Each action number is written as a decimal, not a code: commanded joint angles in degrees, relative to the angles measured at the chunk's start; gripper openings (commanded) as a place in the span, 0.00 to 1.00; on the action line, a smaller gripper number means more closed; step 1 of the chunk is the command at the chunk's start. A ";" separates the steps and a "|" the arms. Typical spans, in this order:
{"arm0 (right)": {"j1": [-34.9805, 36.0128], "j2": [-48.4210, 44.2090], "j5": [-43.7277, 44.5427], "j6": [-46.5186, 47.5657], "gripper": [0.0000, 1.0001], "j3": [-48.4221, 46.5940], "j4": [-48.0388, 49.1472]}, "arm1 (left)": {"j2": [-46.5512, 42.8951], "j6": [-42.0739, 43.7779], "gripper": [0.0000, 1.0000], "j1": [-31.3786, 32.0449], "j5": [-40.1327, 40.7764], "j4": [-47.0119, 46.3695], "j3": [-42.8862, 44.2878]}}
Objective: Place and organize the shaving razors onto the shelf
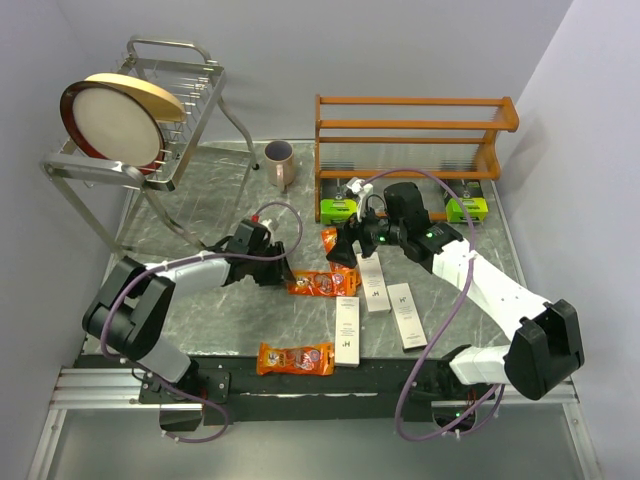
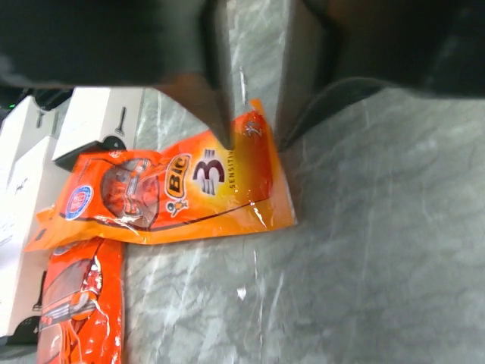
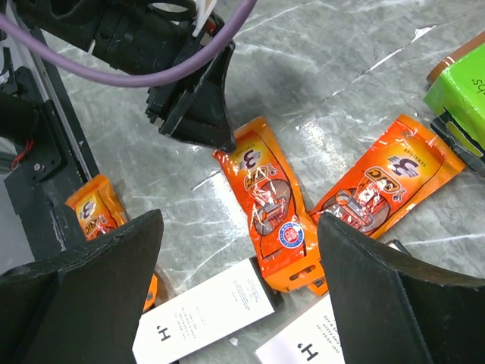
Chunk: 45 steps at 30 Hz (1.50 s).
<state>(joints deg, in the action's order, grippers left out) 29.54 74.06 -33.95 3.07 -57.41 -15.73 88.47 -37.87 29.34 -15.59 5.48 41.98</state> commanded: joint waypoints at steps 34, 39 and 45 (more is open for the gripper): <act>-0.89 11.71 -6.56 22.68 1.00 -1.39 -7.57 | -14.81 43.94 0.01 -7.54 -29.40 9.20 12.86; -0.63 15.66 -7.79 20.40 1.00 -2.53 -5.46 | -14.38 44.98 0.01 -7.90 -31.86 12.88 17.34; 0.08 18.66 -6.84 14.17 0.99 -4.64 1.39 | -13.67 44.55 0.01 -7.90 -33.88 13.77 18.93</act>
<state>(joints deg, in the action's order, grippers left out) 29.08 91.77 -40.25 21.87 -58.35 -21.43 75.44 5.54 21.45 -45.58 17.58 58.46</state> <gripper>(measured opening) 0.999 0.015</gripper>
